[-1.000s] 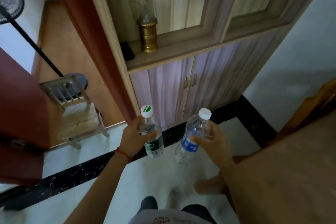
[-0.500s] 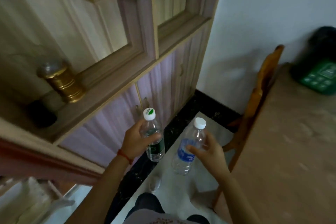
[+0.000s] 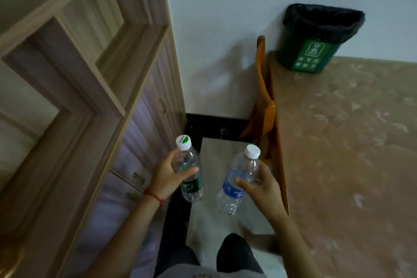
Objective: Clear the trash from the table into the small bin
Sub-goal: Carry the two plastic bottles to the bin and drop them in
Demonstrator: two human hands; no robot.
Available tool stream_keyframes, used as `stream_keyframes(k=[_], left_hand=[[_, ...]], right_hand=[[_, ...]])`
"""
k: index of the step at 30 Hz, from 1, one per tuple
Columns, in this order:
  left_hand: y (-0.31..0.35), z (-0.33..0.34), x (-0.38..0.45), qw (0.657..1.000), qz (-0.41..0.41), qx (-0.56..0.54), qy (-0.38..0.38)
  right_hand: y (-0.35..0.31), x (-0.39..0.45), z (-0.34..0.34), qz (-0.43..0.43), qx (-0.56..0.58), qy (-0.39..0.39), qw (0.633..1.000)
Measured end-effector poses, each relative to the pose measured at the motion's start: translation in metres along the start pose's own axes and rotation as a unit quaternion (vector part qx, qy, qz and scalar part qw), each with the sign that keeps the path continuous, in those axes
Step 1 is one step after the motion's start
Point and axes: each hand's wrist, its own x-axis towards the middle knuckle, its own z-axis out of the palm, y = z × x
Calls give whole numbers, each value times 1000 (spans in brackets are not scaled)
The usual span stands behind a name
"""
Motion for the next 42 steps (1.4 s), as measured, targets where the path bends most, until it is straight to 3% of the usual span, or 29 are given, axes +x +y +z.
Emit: stream_keyframes(k=[7, 20, 30, 42], left_hand=[[16, -3, 61, 999, 2, 10, -36], [103, 4, 204, 998, 63, -18, -4], [157, 8, 314, 991, 127, -41, -33], [189, 4, 467, 983, 142, -27, -114]], right_hand=[[-23, 53, 4, -4, -9, 29, 1000], [-101, 215, -38, -88, 11, 13, 996], [-140, 310, -54, -100, 47, 34, 993], [-162, 420, -29, -82, 51, 135, 986]])
